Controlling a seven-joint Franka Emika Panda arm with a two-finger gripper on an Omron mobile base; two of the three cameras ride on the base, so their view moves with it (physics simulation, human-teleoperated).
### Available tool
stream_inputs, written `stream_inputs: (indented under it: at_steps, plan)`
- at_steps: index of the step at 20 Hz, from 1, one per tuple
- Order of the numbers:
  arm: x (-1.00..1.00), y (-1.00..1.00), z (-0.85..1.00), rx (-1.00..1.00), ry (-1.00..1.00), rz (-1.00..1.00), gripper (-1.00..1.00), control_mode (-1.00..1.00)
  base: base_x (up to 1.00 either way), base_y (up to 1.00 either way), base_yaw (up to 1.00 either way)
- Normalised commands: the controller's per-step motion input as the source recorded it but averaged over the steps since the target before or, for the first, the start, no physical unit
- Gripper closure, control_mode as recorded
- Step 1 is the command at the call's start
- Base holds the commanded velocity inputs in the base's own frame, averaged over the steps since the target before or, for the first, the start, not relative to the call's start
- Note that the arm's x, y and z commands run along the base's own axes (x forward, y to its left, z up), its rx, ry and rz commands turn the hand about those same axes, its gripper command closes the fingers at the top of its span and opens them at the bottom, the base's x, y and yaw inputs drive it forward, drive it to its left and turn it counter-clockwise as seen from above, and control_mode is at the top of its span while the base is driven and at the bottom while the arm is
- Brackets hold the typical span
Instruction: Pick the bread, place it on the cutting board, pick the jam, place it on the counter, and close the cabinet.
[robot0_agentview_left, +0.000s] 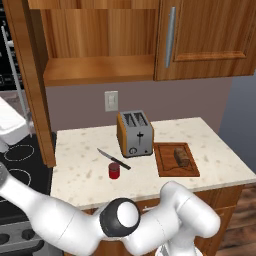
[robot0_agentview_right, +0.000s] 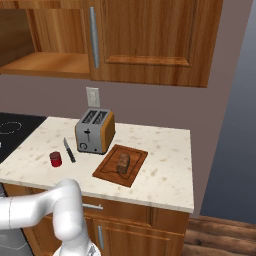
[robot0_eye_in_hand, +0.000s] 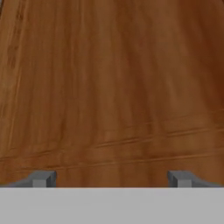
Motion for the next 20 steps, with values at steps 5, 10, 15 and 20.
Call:
stream_inputs:
  at_steps: [5,10,15,20]
  plan:
    - [0.02,-0.48,0.0,0.05,0.02,-0.01,-1.0,-1.0,0.0,0.0,0.0]
    - [0.08,-0.53,0.0,0.03,0.0,-0.02,-1.0,-1.0,0.0,0.0,0.0]
    - [0.14,-0.56,0.0,0.01,0.0,-0.03,-1.0,-1.0,0.0,0.0,0.0]
    - [0.19,-0.56,0.0,0.0,0.0,-0.03,-1.0,-1.0,0.0,0.0,0.0]
